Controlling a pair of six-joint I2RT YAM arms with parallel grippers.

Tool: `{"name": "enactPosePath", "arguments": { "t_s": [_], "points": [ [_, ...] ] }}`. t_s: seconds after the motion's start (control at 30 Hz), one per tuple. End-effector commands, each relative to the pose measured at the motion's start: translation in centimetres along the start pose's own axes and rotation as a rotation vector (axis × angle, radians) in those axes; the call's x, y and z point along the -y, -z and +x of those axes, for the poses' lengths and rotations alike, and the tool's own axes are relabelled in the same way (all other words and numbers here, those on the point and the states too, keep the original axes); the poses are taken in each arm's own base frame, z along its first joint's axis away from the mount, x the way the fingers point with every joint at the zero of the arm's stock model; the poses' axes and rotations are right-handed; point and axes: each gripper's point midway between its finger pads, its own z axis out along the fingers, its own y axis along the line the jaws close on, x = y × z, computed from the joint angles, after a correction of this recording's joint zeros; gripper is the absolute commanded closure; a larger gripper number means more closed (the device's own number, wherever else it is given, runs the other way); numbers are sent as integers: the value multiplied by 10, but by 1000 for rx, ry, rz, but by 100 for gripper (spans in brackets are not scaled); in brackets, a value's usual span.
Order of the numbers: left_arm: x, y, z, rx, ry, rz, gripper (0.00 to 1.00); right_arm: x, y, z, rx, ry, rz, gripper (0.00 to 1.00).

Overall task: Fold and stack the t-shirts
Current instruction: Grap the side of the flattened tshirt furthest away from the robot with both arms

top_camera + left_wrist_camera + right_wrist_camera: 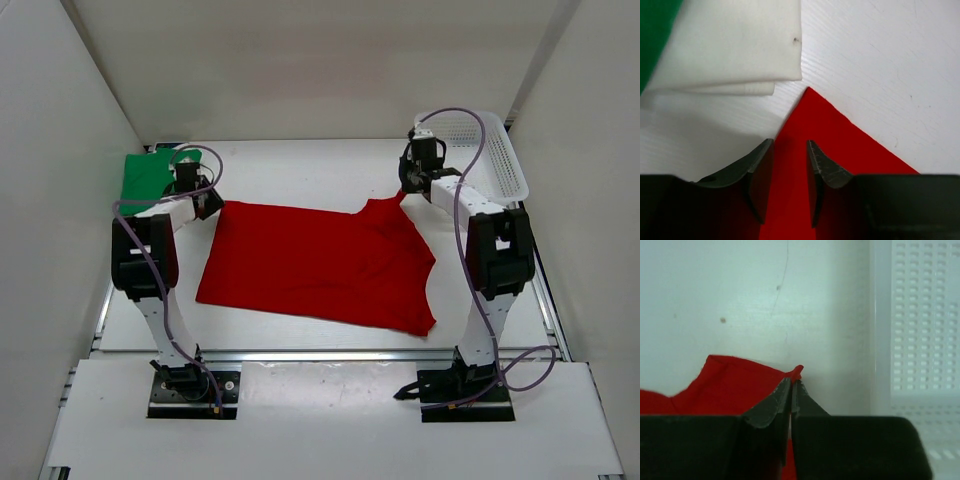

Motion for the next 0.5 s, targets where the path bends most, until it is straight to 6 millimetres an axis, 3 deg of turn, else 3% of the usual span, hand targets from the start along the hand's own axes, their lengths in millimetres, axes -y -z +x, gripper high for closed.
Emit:
{"name": "enactPosePath", "arguments": {
  "t_s": [0.0,0.1,0.13,0.2,0.23,0.27,0.33,0.47],
  "points": [
    [10,-1,-17,46,-95,-48,56,0,-13,-27,37,-13,-28,100],
    [15,-9,-22,45,-124,-57,53,2,-16,-33,44,-33,-53,100],
    [10,-15,-19,26,-124,-73,52,0,-16,-33,49,-37,-66,100],
    [28,-22,-13,-15,-171,-73,55,0,-15,-28,46,-33,-71,100],
    [25,-30,-5,-42,-185,-93,57,-1,-17,-26,45,-35,-72,99],
    [27,-33,-12,-45,-188,-104,60,-9,-14,-27,52,-26,-86,100],
    [39,-36,-21,-43,-209,-98,62,-4,-12,-27,57,-47,-93,100],
    [29,-46,-6,-131,-216,-125,57,-7,-7,-25,69,-84,-139,100]
  ]
}}
